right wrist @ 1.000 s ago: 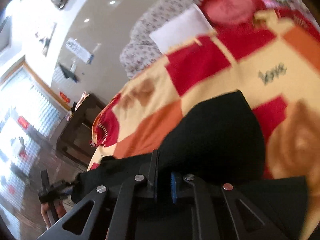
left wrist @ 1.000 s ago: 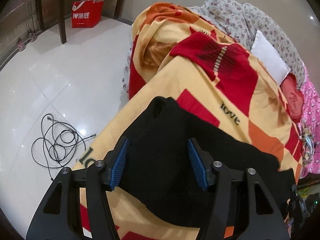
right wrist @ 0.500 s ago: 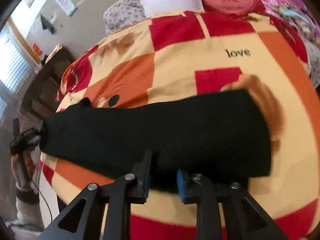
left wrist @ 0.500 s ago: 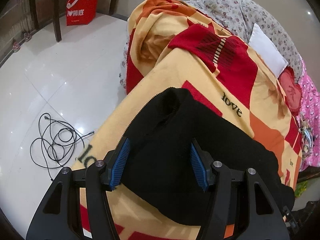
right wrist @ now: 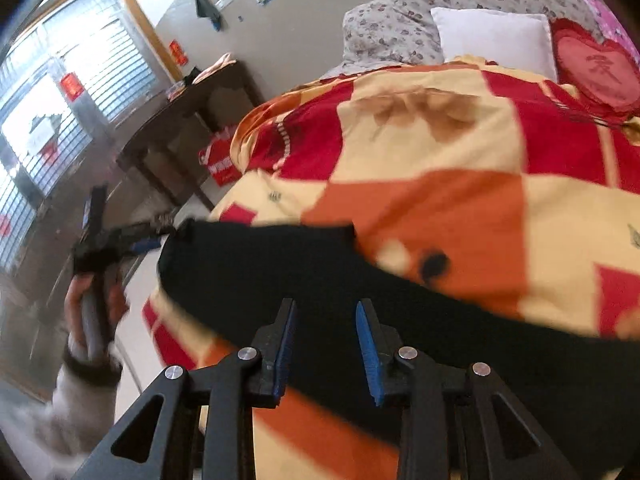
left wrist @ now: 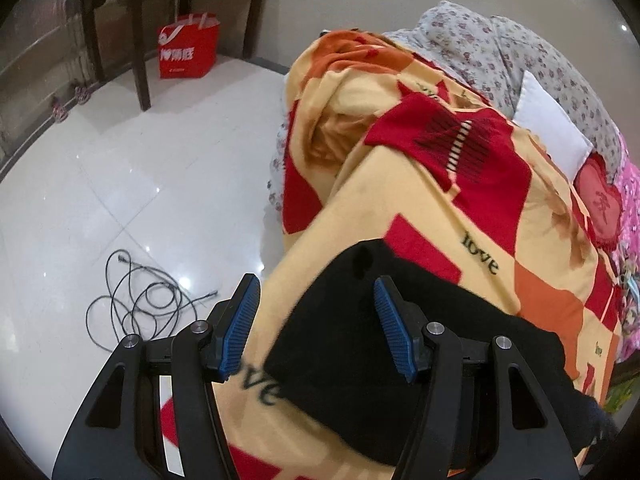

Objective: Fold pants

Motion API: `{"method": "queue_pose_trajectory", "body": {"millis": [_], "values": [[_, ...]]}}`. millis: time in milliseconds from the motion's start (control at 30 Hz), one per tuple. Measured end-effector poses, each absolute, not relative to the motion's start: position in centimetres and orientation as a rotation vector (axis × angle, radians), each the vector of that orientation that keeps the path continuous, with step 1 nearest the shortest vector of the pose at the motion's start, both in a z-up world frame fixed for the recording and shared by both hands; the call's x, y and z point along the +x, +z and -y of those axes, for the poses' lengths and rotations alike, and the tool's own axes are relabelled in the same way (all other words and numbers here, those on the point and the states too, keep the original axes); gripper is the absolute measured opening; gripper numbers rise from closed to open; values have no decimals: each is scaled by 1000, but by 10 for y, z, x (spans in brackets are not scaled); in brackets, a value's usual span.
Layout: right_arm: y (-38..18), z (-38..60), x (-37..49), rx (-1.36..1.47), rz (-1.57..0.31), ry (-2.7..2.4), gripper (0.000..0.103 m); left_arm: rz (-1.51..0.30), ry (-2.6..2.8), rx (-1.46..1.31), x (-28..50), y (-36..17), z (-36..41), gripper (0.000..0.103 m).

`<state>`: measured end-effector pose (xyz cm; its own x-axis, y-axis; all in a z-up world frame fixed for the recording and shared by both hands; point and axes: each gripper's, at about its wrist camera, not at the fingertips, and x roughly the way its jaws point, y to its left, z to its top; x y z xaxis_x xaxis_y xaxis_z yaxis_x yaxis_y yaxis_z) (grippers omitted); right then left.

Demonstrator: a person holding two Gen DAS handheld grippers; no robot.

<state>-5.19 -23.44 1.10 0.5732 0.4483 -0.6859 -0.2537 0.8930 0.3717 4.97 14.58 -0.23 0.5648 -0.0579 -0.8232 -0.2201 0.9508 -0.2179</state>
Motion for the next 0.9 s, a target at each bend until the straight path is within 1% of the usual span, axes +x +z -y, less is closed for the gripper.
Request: {"method": "queue_pose_trajectory", "body": {"millis": [100,200,267,300,400,533,667,767,833,900], "values": [[1,204,-13,256,-852,459,29,-979,102,-248,57,-7,-131,59],[-20,182,15,162,-920,401,29,-993,126,-240,64,-17,-132,59],[-38,182,32,152,-960,350,27,-1005,130,-261,67,-23,-136,62],[-38,185,34,169,-925,351,27,-1012,133,-267,69,-26,-139,62],[-36,192,34,209,-933,352,28,-1024,136,-287,66,-27,-142,62],[-15,220,-7,269,-920,362,29,-949,149,-269,47,-5,-134,62],[6,278,-77,281,-870,255,32,-877,99,-260,28,20,-116,62],[12,322,-125,320,-859,169,36,-853,29,-233,18,34,-93,62],[11,347,-152,362,-866,131,36,-856,-36,-219,12,37,-72,62],[12,362,-166,379,-830,132,36,-885,-107,-204,12,34,-52,62]]}}
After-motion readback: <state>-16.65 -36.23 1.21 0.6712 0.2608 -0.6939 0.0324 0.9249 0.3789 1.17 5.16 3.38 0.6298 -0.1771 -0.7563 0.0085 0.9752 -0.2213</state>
